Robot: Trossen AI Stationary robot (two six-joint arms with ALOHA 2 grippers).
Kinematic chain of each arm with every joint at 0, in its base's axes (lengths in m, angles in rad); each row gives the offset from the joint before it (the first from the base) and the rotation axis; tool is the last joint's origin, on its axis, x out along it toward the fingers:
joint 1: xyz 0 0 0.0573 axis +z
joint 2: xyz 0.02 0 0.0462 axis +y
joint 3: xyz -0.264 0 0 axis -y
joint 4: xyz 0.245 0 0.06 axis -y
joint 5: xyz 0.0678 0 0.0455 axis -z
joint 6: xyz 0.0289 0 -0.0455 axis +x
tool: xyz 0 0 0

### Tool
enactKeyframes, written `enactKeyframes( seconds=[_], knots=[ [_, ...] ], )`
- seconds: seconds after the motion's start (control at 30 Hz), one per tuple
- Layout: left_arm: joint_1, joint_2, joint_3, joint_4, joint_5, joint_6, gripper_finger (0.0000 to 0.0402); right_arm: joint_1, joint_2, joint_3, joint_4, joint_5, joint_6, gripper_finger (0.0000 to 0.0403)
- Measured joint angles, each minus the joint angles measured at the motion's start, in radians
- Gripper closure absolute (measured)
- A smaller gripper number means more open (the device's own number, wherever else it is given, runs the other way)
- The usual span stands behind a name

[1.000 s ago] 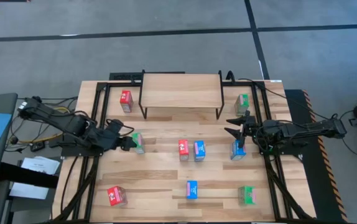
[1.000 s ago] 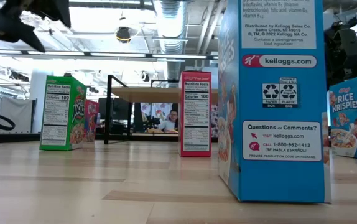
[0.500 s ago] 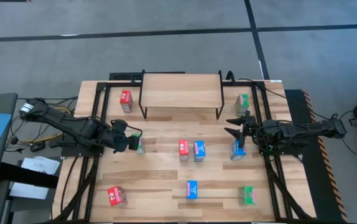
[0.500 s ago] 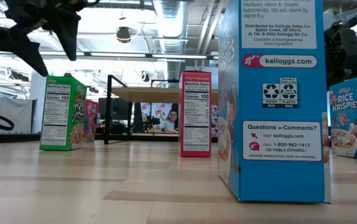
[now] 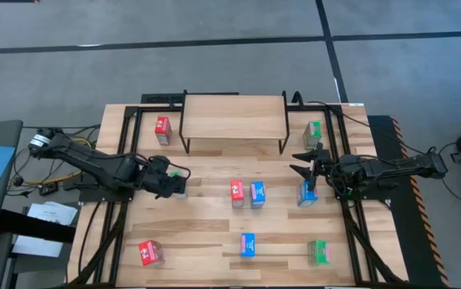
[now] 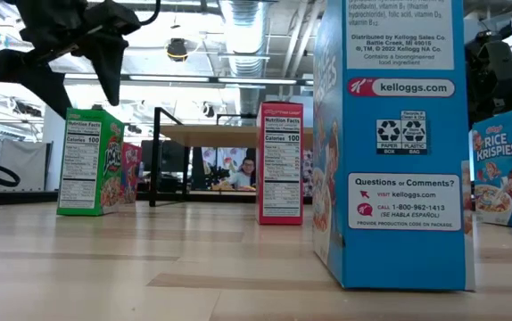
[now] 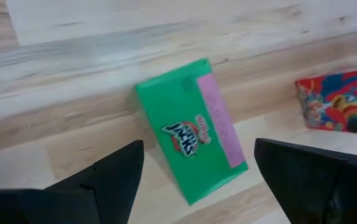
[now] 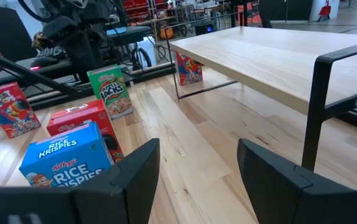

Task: Stack cereal on shelf
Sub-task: Put the middle left green cereal box on the shelf

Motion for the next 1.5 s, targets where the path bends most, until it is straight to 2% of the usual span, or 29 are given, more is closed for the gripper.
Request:
enactKeyframes(
  seconds=[0.33, 1.5],
  knots=[
    [0.007, 0.049, 0.0, 0.012, -0.026, 0.004, 0.0107, 0.0, 0.0, 0.0, 0.0, 0.0, 0.0, 0.0163],
    [0.021, 0.048, 0.0, -0.045, -0.057, 0.008, 0.0107, 0.0, 0.0, 0.0, 0.0, 0.0, 0.0, 0.0163]
  ],
)
